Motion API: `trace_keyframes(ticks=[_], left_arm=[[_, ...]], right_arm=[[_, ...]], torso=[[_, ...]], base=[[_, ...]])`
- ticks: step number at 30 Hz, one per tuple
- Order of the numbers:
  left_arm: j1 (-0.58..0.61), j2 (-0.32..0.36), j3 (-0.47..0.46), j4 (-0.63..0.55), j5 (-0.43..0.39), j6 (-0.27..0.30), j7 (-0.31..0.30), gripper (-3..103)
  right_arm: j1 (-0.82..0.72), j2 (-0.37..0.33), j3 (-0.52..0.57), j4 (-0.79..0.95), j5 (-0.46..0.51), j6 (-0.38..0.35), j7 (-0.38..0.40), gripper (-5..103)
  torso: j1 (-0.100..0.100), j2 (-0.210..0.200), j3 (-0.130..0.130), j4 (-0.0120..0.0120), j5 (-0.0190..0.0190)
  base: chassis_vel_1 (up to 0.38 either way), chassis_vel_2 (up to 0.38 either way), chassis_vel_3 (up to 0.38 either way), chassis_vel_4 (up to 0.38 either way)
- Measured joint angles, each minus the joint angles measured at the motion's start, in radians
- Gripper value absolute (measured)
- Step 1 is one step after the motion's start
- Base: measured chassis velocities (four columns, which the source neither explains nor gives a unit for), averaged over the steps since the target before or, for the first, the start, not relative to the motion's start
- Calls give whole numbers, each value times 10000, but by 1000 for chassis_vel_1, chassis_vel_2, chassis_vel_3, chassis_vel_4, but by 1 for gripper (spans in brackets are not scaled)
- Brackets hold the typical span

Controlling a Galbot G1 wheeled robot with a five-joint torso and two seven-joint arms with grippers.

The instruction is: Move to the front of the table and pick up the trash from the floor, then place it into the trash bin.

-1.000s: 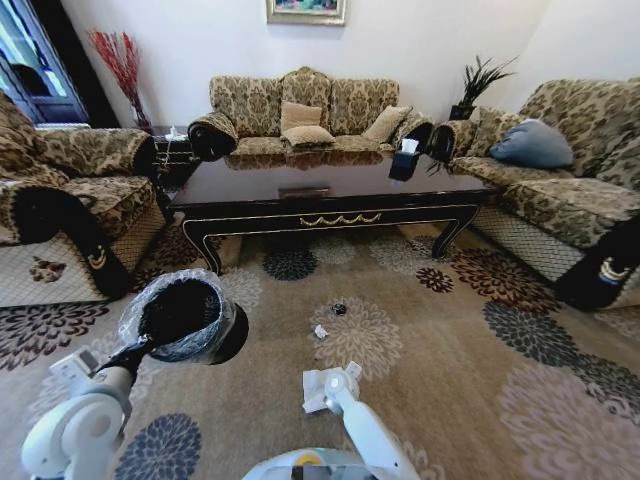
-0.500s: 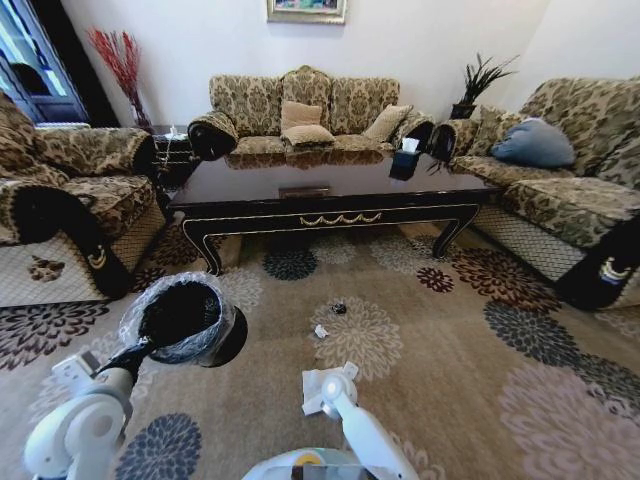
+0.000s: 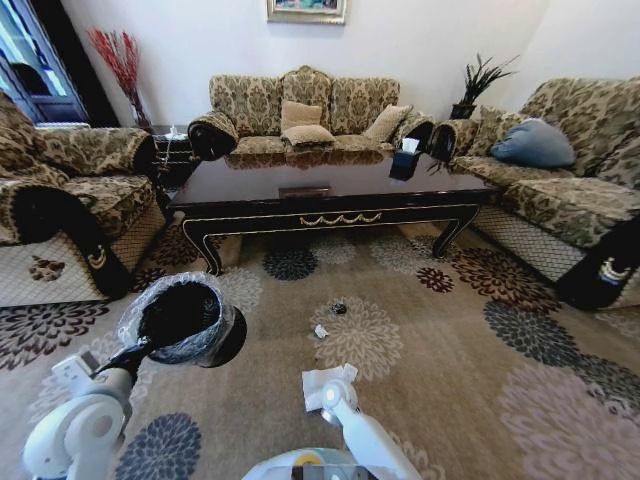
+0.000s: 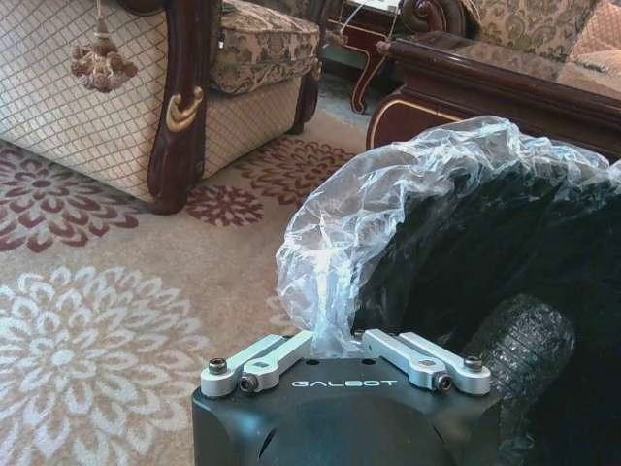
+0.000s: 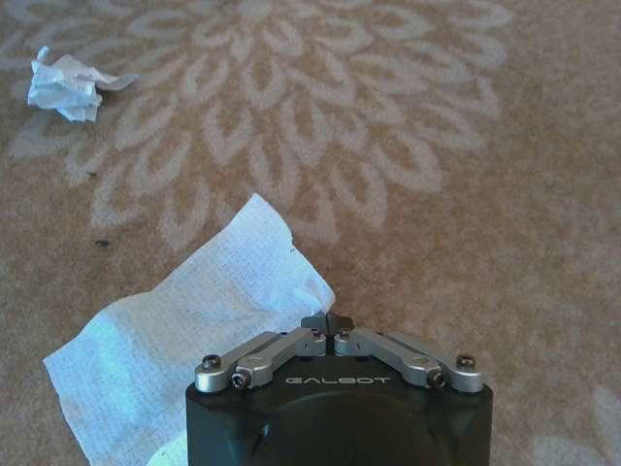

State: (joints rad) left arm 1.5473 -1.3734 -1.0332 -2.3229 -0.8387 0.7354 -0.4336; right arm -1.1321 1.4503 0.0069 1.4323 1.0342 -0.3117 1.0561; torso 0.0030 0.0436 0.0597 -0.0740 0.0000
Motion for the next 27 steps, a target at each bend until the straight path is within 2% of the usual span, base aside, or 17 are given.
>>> trace_keyframes(ticks=[4, 6, 7, 10, 11, 12, 14, 15, 17, 18, 20, 22, 24, 27], left_arm=[[24, -49, 116, 44, 3, -1, -24, 2], [55, -164, 326, 90, 52, -1, -90, 2], [55, -164, 326, 90, 52, -1, -90, 2], [91, -352, 637, 195, 285, -1, -139, 2], [83, -415, 813, 277, 415, -1, -148, 2], [83, -415, 813, 277, 415, -1, -148, 2], [29, -453, 1064, 395, 497, -1, -182, 2], [23, -455, 1090, 407, 502, -1, -185, 2], [-60, -477, 1501, 703, 628, -2, -237, 2], [-60, -477, 1501, 703, 628, -2, -237, 2], [-110, -524, 1740, 919, 673, -2, -269, 2], [-174, -600, 2018, 1150, 708, -2, -295, 2], [-192, -618, 2089, 1208, 724, -2, -297, 2], [-279, -667, 2416, 1483, 868, -3, -299, 2]], right_arm=[[-219, -457, -170, 1001, -820, 671, -1038, 0], [-362, -819, -552, 1731, -1919, 1311, -1781, 0], [-362, -819, -552, 1731, -1919, 1311, -1781, 0], [-418, -1247, -1040, 2538, -3171, 2277, -2904, 0], [-359, -1359, -1195, 2770, -3622, 2833, -3398, 0], [-359, -1359, -1195, 2770, -3622, 2833, -3398, 0], [-205, -1475, -1291, 2949, -4116, 3723, -4218, 0], [-180, -1497, -1303, 2974, -4176, 3846, -4345, 0], [138, -1794, -1498, 3300, -4378, 4778, -5457, 0], [138, -1794, -1498, 3300, -4378, 4778, -5457, 0], [390, -2003, -1666, 3520, -4245, 5262, -6002, 0], [750, -2349, -1891, 3660, -4069, 5799, -6851, 0], [870, -2485, -1970, 3680, -4043, 5944, -7075, 0], [1414, -3201, -2357, 3749, -3834, 6361, -7720, 0]], torso=[[0, 1, 0, 0, 0], [0, 2, -1, -2, 1], [0, 2, -1, -2, 1], [0, 2, -1, 0, 0], [0, 2, -1, 0, 1], [0, 2, -1, 0, 1], [0, 2, -1, 1, 1], [0, 2, -1, 1, 1], [0, 2, 0, -2, 1], [0, 2, 0, -2, 1], [0, 2, 0, 0, 1], [0, 2, 0, 1, 0], [0, 1, 0, 1, 1], [0, 2, 0, -1, 0]], base=[[0, 0, 0, 0], [0, 0, 0, 0], [0, 0, 0, 0], [0, 0, 0, 0], [0, 0, 0, 0], [0, 0, 0, 0], [0, 0, 0, 0], [0, 0, 0, 0], [0, 0, 0, 0], [0, 0, 0, 0], [0, 0, 0, 0], [0, 0, 0, 0], [0, 0, 0, 0], [0, 0, 0, 0]])
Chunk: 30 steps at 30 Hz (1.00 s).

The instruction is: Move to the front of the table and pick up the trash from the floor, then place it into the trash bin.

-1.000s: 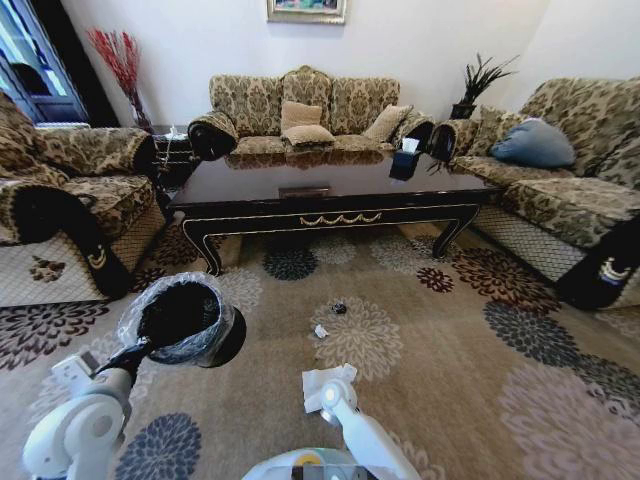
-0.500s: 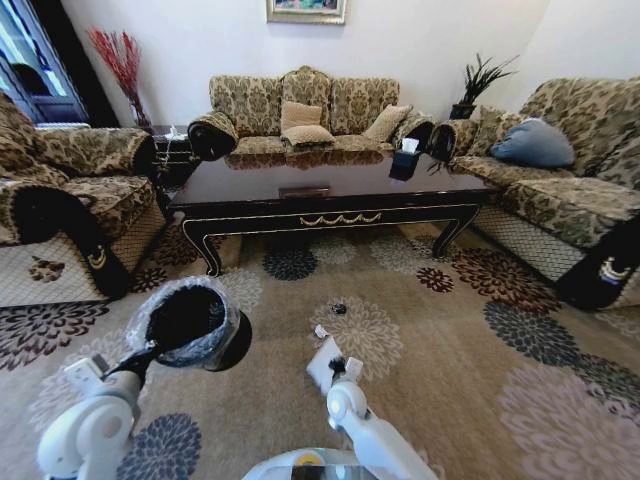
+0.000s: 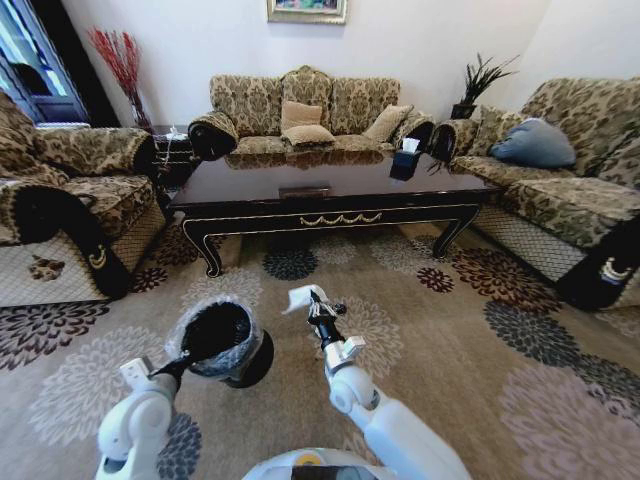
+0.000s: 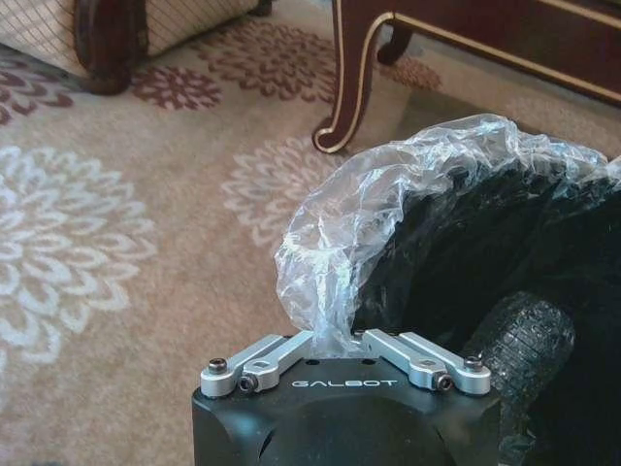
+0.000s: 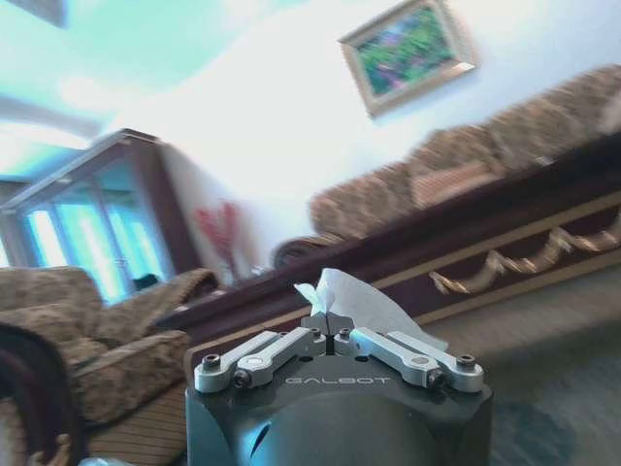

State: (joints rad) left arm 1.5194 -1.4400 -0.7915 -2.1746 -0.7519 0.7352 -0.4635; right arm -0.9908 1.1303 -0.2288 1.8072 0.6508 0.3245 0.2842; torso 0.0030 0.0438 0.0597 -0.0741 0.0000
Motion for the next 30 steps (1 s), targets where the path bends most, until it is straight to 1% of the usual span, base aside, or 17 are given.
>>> trace_keyframes(ticks=[5, 7, 10, 12, 15, 18, 21, 23, 26, 29, 30], left_arm=[[-191, -96, 238, 323, -35, 0, 3, 2], [-316, -186, 350, 519, -112, 0, 28, 2], [-395, -234, 408, 676, -120, -1, 33, 2], [-568, -328, 522, 934, -122, -1, 32, 2], [-713, -427, 647, 1151, -126, -1, 33, 2], [-1052, -683, 1034, 1683, -121, -2, -32, 2], [-1181, -778, 1154, 1866, -102, -2, -68, 2], [-1430, -933, 1361, 2079, -84, -1, -101, 2], [-1557, -969, 1452, 2138, -83, -1, -101, 2], [-1707, -992, 1546, 2213, -81, -2, -100, 2], [-1776, -1004, 1572, 2235, -80, 0, -98, 2]], right_arm=[[256, -545, -276, 224, 36, 70, -150, 0], [204, -747, -432, 416, -107, 74, -184, 0], [178, -876, -566, 483, -279, 139, -236, 0], [199, -993, -737, 483, -557, 287, -302, 0], [245, -1047, -817, 446, -661, 378, -349, 0], [342, -1156, -945, 386, -760, 545, -486, 0], [386, -1191, -986, 342, -811, 674, -623, 0], [456, -1238, -1077, 166, -940, 1218, -1210, 0], [457, -1248, -1136, 106, -962, 1528, -1523, 0], [457, -1268, -1213, 42, -1099, 2088, -2084, 0], [457, -1291, -1260, -29, -1258, 2382, -2354, 0]], torso=[[1, 0, 0, 1, 1], [0, 0, 0, -2, 2], [0, 0, 0, -2, 2], [0, -1, 0, 2, 2], [0, 0, 0, 2, 1], [0, 0, 0, -2, 0], [1, -1, 0, -1, 0], [1, 0, 0, 1, 0], [1, 0, 0, 0, 1], [1, -1, 0, 0, 1], [0, 0, -1, 2, 1]], base=[[0, 0, 0, 0], [0, 0, 0, 0], [0, 0, 0, 0], [0, 0, 0, 0], [0, 0, 0, 0], [0, 0, 0, 0], [0, 0, 0, 0], [0, 0, 0, 0], [0, 0, 0, 0], [0, 0, 0, 0], [0, 0, 0, 0]])
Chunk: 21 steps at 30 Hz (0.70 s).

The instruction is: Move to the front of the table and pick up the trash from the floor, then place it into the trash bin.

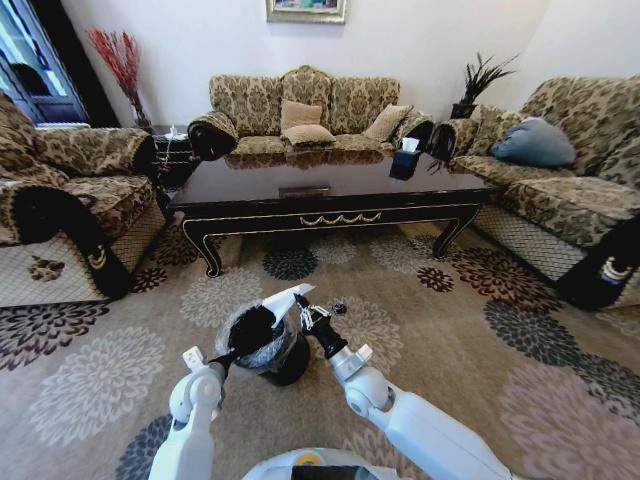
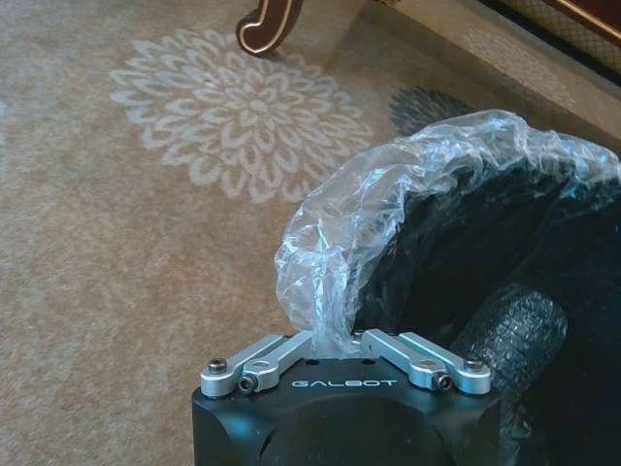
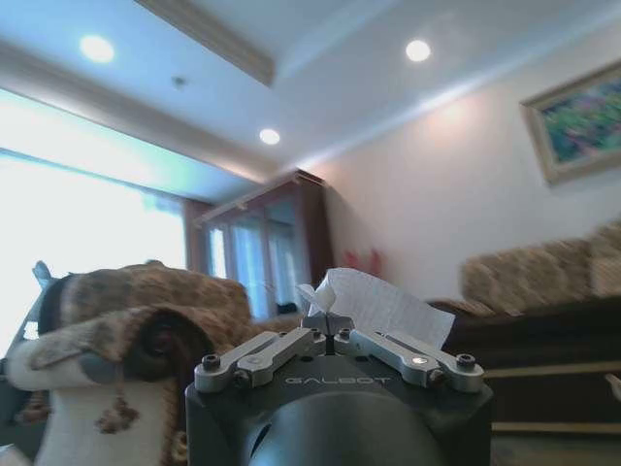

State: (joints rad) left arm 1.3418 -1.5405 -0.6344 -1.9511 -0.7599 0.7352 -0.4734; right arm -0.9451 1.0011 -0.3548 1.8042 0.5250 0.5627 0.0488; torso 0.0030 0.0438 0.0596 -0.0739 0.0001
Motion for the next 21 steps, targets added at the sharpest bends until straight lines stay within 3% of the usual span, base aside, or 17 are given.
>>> trace_keyframes(ticks=[10, 19, 21], left_arm=[[35, -110, 285, -319, -162, 1, 34, 2], [434, -58, 286, -966, -287, 3, 34, 2], [480, -22, 238, -1046, -304, 3, 29, 2]], right_arm=[[-37, 36, -273, -725, -713, 595, -518, 0], [-147, 186, -337, -1144, -1239, 629, -228, -1], [-223, 135, -330, -1126, -1299, 636, -233, 4]], torso=[[0, 0, 0, -2, -1], [0, 0, 0, -1, 0], [0, 0, 0, -1, -1]], base=[[0, 0, 0, 0], [0, 0, 0, 0], [0, 0, 0, 0]])
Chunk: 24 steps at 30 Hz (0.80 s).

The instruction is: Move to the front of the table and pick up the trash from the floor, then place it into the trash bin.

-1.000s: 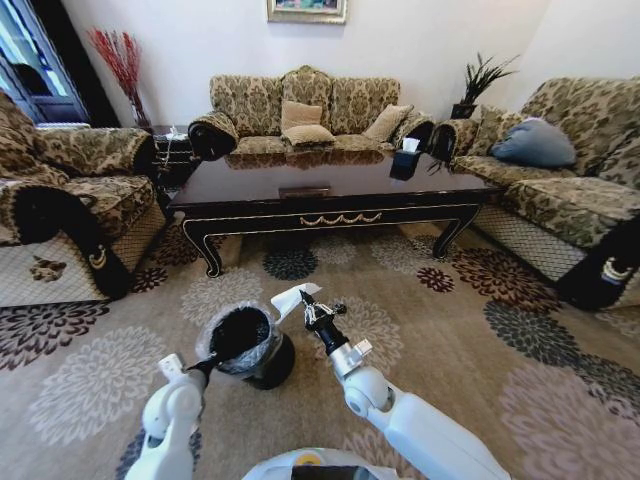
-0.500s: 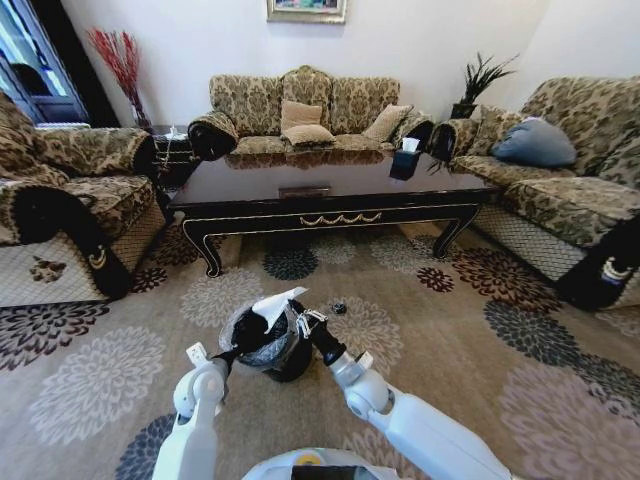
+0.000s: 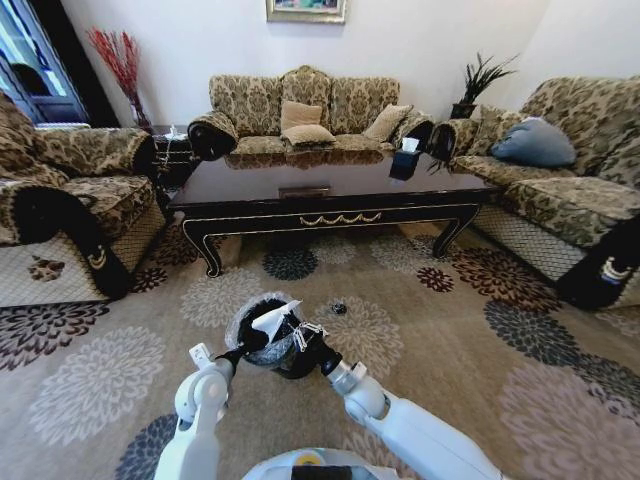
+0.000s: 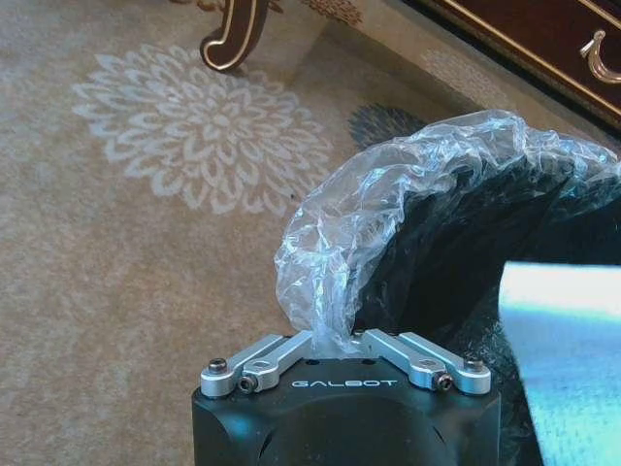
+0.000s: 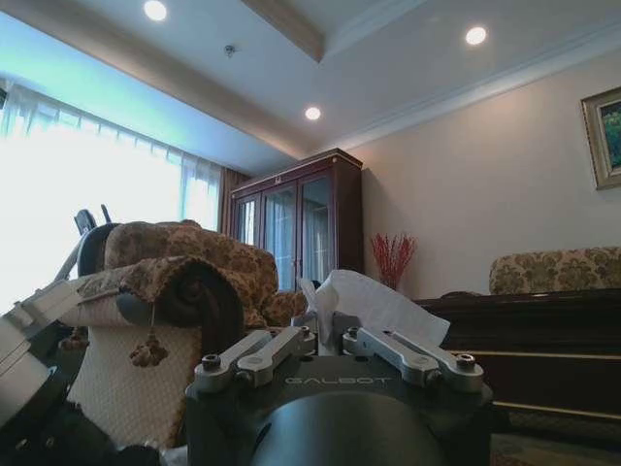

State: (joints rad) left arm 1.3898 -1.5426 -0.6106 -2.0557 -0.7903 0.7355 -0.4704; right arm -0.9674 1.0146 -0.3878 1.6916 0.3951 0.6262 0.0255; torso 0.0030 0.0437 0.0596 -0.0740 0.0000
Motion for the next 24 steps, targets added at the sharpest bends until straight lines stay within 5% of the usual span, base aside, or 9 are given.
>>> trace_keyframes(ticks=[1, 3, 7, 16, 19, 21, 22, 24], left_arm=[[42, 43, -72, -82, -24, 0, -16, 2], [71, 72, -125, -134, -51, 0, -26, 2], [147, 98, -410, -320, -225, 0, -123, 2], [391, -130, -449, -754, -391, 0, -210, 2], [474, -156, -489, -801, -393, 0, -211, 2], [493, -153, -519, -800, -393, 0, -211, 2], [528, -132, -589, -793, -393, 0, -210, 2], [545, -120, -627, -782, -393, 0, -211, 2]], right_arm=[[-107, -74, 55, 53, -8, 23, -182, 15], [-172, -116, 108, 70, -8, 45, -340, 15], [-396, -286, 356, -24, -12, 245, -968, 37], [-430, -351, 696, -320, -331, 275, -1011, 63], [-470, -344, 814, -317, -377, 300, -950, 80], [-471, -344, 859, -289, -374, 301, -910, 80], [-460, -343, 985, -219, -330, 301, -848, 90], [-437, -343, 1077, -191, -278, 301, -829, 90]], torso=[[0, 0, 0, 0, 0], [0, 0, 0, 0, -1], [0, 0, 0, 0, 0], [0, 0, 0, 0, 0], [0, 0, 0, -1, 1], [0, 0, 0, -1, 1], [0, 0, 0, -1, 1], [0, 0, 0, 0, 0]], base=[[0, 0, 0, 0], [0, 0, 0, 0], [0, 0, 0, 0], [0, 0, 0, 0], [0, 0, 0, 0], [0, 0, 0, 0], [0, 0, 0, 0], [0, 0, 0, 0]])
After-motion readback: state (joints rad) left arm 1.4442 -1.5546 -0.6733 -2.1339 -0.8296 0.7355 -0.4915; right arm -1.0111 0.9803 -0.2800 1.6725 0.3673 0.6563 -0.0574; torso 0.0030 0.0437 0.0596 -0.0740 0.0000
